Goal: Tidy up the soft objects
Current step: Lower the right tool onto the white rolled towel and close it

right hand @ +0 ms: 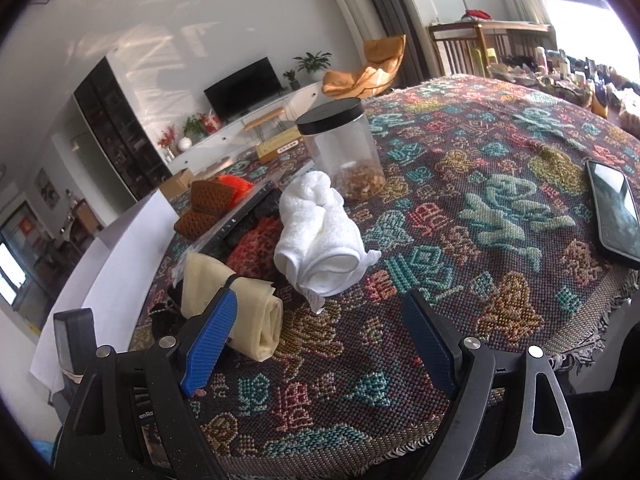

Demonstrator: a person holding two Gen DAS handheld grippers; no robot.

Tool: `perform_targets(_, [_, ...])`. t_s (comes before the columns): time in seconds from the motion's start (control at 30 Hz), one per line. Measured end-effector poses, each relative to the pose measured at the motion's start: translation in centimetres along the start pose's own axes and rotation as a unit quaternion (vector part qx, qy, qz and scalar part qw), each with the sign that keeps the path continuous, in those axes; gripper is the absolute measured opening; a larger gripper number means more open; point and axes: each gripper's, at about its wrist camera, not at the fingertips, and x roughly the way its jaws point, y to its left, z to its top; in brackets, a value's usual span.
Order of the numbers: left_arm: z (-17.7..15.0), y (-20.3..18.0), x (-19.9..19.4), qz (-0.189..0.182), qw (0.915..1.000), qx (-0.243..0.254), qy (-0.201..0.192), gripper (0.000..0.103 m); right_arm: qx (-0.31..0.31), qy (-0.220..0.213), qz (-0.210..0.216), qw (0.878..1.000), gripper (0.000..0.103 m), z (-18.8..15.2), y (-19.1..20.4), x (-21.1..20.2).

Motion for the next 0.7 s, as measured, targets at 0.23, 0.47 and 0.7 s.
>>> perform_targets(0.23, [-0.1, 0.0, 0.0, 0.002, 1.0000, -0.006, 0.000, 0.103, -0.099, 0.088, -0.014, 0.991, 0.087, 6.1, 3.2, 6.2])
perform_targets(0.47, [-0.2, 0.2, 0.0, -0.009, 0.9999, 0.005, 0.001, 0.103, -0.141, 0.166, -0.059, 0.974, 0.084, 6.4, 2.8, 12.9])
perform_targets(0.7, [-0.2, 0.3, 0.0, -0.013, 0.9999, 0.011, -0.003, 0.103, -0.104, 0.159, -0.072, 0.979, 0.038, 5.7, -0.4, 8.3])
